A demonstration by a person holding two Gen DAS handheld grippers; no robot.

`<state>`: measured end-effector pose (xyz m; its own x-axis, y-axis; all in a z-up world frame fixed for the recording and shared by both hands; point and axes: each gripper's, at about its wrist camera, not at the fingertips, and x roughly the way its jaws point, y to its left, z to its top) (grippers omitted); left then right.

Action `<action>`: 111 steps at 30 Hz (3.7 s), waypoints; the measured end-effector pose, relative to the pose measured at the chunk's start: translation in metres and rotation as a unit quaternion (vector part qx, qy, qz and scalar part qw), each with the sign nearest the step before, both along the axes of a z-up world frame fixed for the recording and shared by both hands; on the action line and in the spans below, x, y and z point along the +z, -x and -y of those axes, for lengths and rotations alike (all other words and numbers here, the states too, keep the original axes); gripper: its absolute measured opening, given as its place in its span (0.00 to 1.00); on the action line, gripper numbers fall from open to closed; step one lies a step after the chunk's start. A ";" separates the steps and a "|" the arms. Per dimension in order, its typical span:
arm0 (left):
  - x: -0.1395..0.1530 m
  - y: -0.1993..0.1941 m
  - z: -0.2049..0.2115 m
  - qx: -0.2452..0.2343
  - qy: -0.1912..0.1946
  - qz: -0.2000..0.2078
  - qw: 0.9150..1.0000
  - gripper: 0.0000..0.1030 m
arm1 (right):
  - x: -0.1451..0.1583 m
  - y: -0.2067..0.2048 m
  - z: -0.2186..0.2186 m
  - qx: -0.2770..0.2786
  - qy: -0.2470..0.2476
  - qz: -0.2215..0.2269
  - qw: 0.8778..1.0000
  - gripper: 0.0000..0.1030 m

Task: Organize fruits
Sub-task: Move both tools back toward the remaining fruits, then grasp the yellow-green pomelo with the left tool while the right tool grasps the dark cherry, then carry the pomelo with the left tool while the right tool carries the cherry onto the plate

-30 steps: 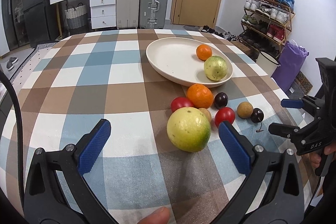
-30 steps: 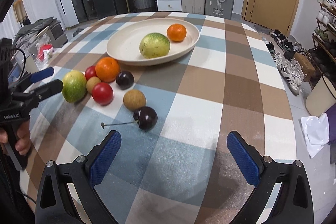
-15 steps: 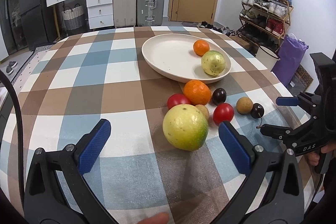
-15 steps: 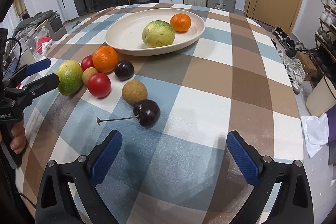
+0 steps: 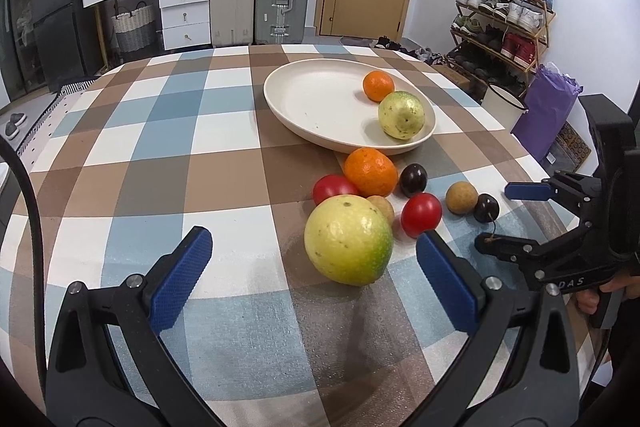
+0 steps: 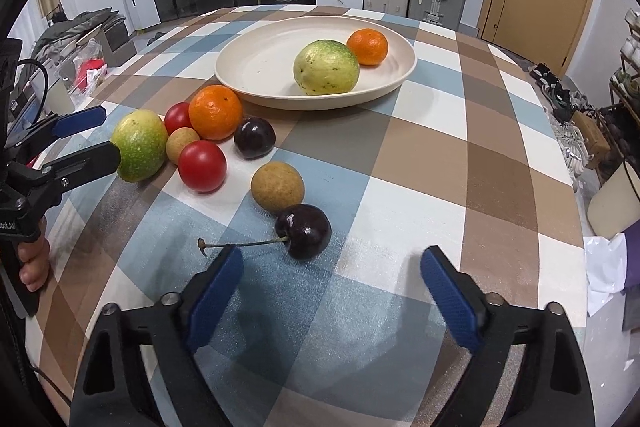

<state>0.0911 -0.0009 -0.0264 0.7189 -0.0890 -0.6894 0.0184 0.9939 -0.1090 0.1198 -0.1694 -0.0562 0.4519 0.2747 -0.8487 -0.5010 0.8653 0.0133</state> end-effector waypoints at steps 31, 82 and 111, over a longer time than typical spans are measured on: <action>-0.012 -0.012 0.009 -0.052 0.027 -0.032 0.998 0.47 | 0.008 0.006 0.000 0.006 -0.045 0.010 0.999 0.26; 0.067 -0.037 0.008 -0.013 0.022 0.082 0.996 0.47 | 0.089 -0.017 0.005 0.004 -0.113 0.085 0.990 0.26; 0.037 -0.121 0.006 -0.003 0.021 0.061 0.998 0.47 | 0.074 -0.093 -0.002 -0.027 -0.139 0.064 0.988 0.26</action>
<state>0.2119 -0.0072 0.0101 0.7964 -0.1199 -0.5928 0.0395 0.9884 -0.1468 0.2131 -0.1672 0.0177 0.5711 0.4622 -0.6784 -0.4672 0.8625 0.1943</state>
